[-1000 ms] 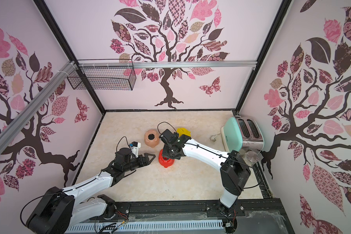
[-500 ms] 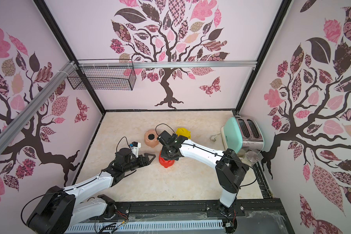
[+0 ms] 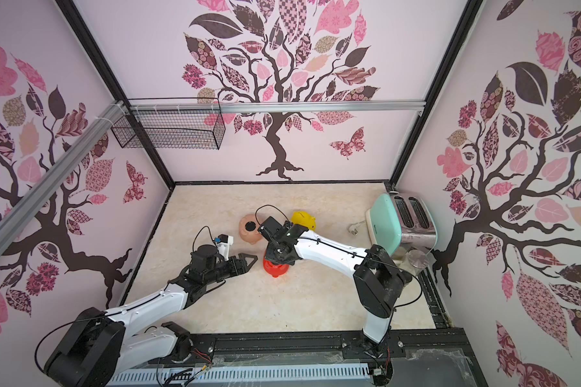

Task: Close piggy banks
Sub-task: Insert the knob into the piggy bank.

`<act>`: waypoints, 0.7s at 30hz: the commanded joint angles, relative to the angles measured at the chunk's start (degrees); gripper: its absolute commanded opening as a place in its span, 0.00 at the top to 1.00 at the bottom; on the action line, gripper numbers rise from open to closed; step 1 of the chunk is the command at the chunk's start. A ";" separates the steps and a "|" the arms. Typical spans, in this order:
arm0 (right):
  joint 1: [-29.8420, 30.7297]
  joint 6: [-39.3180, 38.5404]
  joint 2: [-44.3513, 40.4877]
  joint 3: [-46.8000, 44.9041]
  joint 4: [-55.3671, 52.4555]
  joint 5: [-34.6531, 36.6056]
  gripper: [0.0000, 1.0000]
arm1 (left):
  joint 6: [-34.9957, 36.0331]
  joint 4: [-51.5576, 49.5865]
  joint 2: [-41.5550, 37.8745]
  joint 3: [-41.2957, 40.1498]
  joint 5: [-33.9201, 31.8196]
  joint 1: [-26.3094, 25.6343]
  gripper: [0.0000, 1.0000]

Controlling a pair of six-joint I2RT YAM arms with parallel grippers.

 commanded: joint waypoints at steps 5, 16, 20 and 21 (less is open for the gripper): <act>0.54 0.52 2.39 2.25 -2.27 3.03 1.00 | 0.21 1.36 0.79 -0.38 0.42 0.27 0.19; 1.40 -0.28 5.07 3.45 -4.78 5.60 1.00 | 0.17 1.49 0.63 -0.65 0.61 0.27 0.19; 1.53 -0.67 5.89 3.61 -5.56 6.28 1.00 | 0.09 1.63 0.97 -0.54 0.80 0.27 0.19; 1.49 -0.78 6.23 3.66 -5.76 6.34 1.00 | 0.10 1.65 1.06 -0.54 0.89 0.27 0.19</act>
